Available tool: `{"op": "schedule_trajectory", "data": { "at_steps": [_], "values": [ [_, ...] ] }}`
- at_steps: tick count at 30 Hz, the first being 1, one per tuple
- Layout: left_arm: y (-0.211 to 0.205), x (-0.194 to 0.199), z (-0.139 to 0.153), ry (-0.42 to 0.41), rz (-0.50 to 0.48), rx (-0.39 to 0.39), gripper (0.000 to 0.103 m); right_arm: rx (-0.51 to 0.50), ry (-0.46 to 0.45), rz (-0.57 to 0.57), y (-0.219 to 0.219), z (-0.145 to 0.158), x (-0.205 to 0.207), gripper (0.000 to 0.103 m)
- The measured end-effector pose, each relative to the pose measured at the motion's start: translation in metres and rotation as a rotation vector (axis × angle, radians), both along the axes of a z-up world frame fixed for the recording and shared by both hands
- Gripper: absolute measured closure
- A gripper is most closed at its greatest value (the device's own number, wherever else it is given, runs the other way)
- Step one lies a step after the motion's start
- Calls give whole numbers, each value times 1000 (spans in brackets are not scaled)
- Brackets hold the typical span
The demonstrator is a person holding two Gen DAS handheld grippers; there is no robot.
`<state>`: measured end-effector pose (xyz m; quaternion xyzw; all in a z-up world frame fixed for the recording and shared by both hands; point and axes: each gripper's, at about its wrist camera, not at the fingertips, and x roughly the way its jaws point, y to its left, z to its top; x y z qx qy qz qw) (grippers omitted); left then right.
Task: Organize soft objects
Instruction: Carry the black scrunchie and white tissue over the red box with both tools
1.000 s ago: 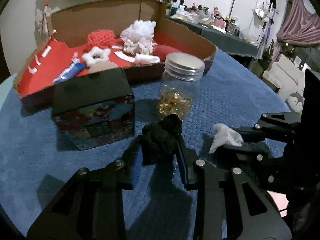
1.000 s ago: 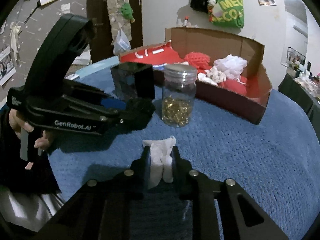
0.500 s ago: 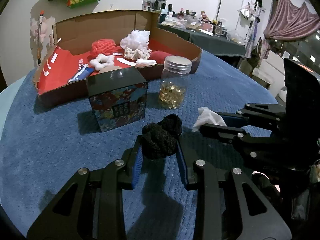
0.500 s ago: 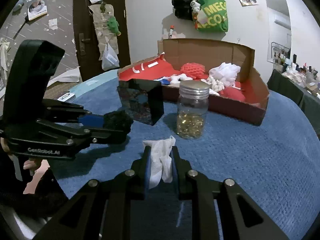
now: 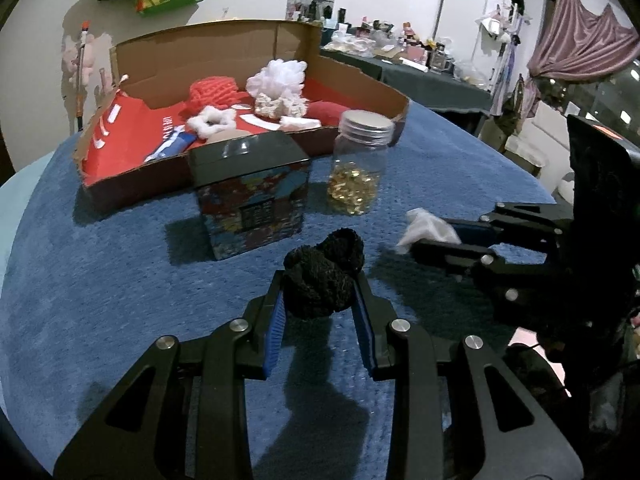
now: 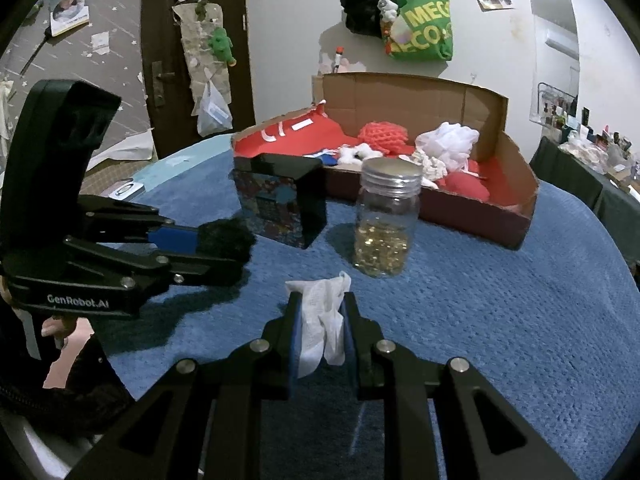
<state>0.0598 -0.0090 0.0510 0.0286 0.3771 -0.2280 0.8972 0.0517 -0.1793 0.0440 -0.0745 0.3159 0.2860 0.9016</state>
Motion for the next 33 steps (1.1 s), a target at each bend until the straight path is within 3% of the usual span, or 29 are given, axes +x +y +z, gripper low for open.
{"op": "schedule_trajectory", "data": {
  "at_steps": [15,33],
  "values": [
    [57,24,-4,43,117,56,74,-80,22,-112,-36,3,30,83],
    [79,75,19,33,119,76,74,-124,1,-147,-46,28,86,83]
  ]
}}
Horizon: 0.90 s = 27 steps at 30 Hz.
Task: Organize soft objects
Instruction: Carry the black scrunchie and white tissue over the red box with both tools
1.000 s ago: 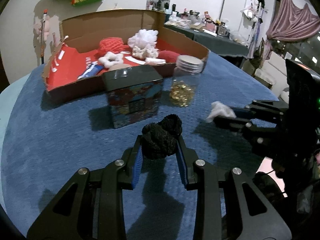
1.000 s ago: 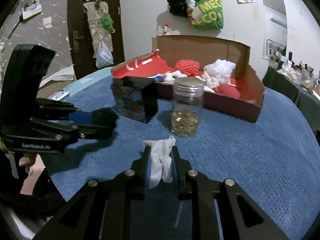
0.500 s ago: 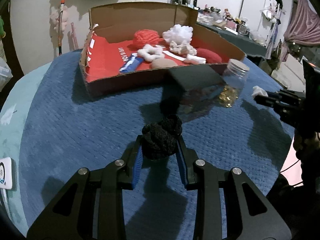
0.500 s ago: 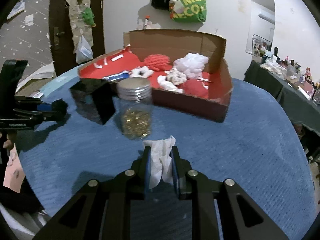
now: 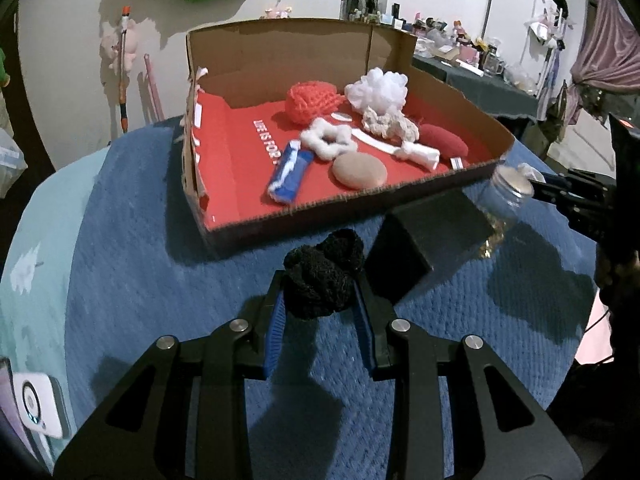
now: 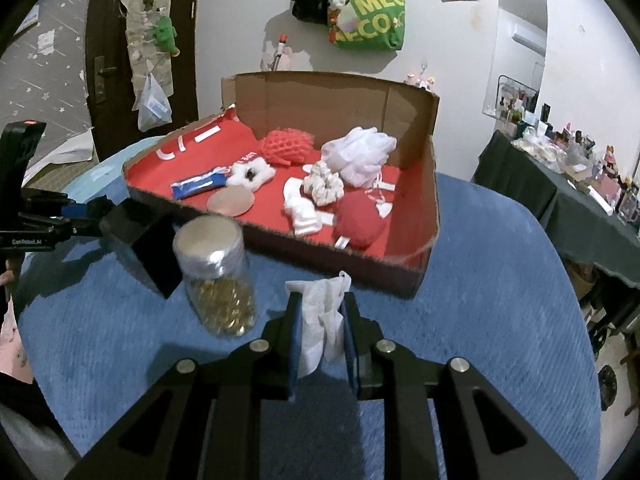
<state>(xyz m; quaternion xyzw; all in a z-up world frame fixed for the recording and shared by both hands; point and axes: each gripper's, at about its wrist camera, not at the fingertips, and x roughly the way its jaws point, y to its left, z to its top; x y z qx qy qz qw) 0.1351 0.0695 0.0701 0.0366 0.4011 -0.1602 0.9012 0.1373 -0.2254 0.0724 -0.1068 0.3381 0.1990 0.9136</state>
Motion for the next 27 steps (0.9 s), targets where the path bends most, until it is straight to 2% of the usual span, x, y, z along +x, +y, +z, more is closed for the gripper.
{"op": "schedule_trajectory", "data": {
  "at_steps": [7,16,23,27],
  "values": [
    [-4,18,9,-8,-25,5,74,-6,-6,18,4,9,20,83],
    [-10,40,18,-2,-66,-21,74,32,4,79,11,22,36,83],
    [-23,84,29,21,-68,5,74,60,31,174,36,42,75,83],
    [-30,125,30,59,-39,48,74,60,99,227,65,41,110,83]
  ]
}}
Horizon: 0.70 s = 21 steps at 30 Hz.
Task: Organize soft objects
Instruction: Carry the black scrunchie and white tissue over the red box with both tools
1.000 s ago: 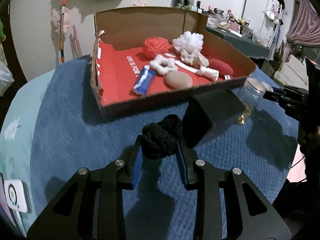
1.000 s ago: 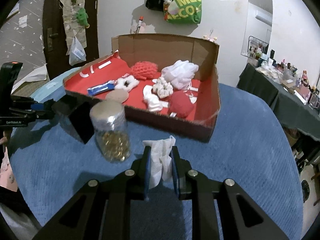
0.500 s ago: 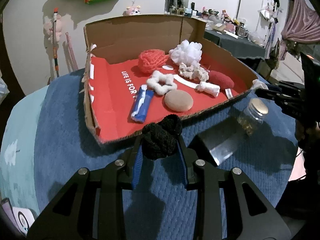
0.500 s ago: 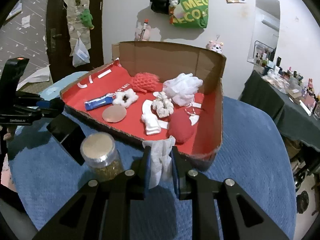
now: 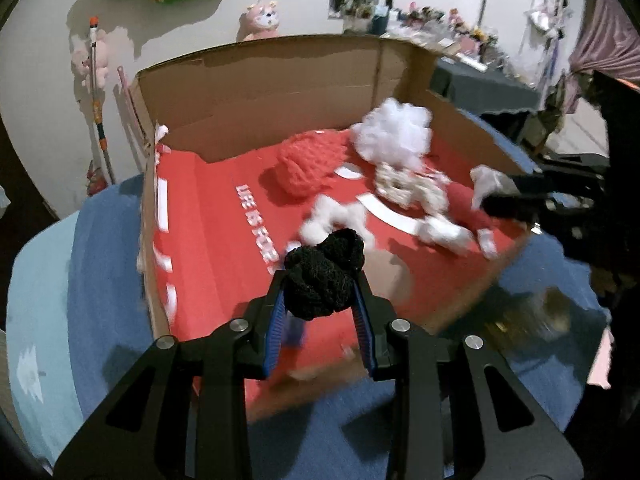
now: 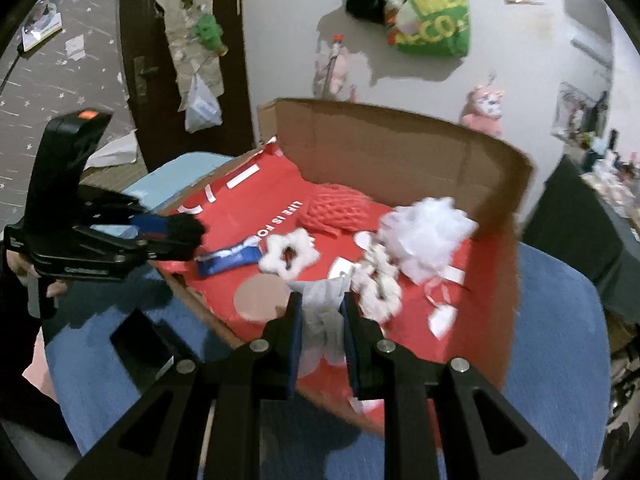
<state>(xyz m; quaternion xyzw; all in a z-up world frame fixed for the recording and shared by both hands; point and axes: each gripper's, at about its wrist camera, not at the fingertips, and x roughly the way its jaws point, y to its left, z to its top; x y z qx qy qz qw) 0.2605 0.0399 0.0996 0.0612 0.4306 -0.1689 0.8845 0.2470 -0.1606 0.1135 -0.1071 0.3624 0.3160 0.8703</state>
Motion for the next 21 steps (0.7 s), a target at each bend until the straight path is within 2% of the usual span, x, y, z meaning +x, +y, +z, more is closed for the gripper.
{"op": "schedule_trajectory", "data": {
  "at_steps": [3,10,15,21],
  "values": [
    [-3,29,-6,43,18,31,74,-38,48,14,21,-8,24,83],
    [-6,69,-23,112,56,117,74,-136,120,40,53,-33,57,83],
    [-10,80,-33,135,63,160,74,-171,186,45,62,-51,72,83],
    [-7,85,-39,153,69,166,74,-187,220,41,63,-60,78,82]
  ]
}}
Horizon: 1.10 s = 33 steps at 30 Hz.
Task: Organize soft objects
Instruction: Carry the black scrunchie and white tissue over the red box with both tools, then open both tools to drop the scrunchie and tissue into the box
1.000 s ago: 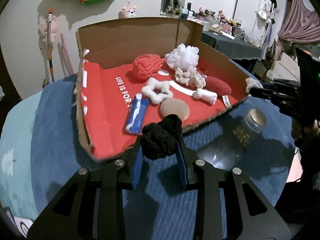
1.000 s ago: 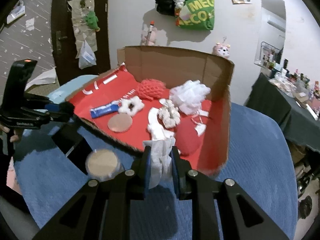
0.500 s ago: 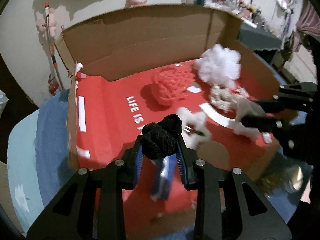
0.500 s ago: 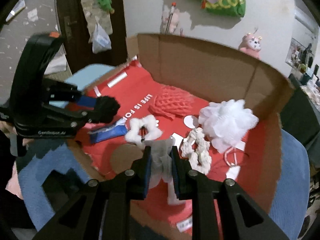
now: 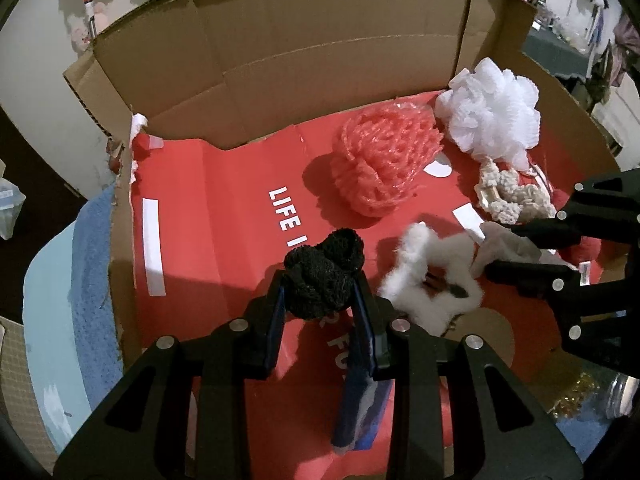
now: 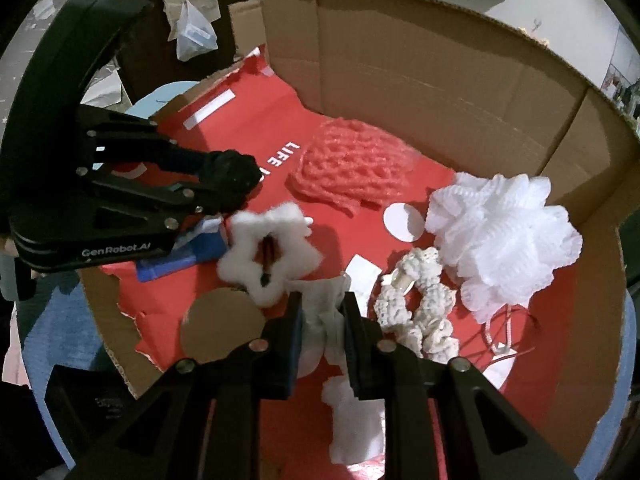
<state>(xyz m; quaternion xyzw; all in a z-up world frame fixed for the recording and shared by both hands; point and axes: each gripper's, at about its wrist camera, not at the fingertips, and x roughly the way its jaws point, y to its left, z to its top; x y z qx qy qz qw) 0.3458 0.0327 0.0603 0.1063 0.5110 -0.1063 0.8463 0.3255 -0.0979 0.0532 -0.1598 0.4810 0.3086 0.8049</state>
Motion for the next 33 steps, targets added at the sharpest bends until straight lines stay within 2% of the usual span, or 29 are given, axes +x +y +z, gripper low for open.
{"op": "schedule_trajectory", "data": {
  "at_steps": [10,15,16,17,18,20,23,28,31,33],
  "values": [
    [9,9,-11,29,14,-2,73,-27,-2,11,9,-5,7,80],
    [11,15,-14,35,19,3,72,-40,-9,17,8,-6,5,72],
    [11,16,-14,35,20,7,69,-45,-12,18,8,-6,5,71],
    [11,17,-15,35,23,10,56,-50,-15,21,8,-6,5,70],
    [11,17,-15,31,21,9,50,-52,-17,22,8,-6,5,68],
    [9,16,-14,26,3,-3,45,-50,-17,21,7,-6,4,64],
    [4,12,-10,11,2,25,44,-56,-26,26,6,-6,2,58],
    [5,6,-3,-4,17,-10,44,-48,-35,17,5,-2,-1,54],
    [5,-4,6,-31,24,-44,39,-36,-52,4,3,5,-6,46],
    [0,-16,14,-63,28,-56,32,-19,-73,-4,0,14,-12,41]
  ]
}}
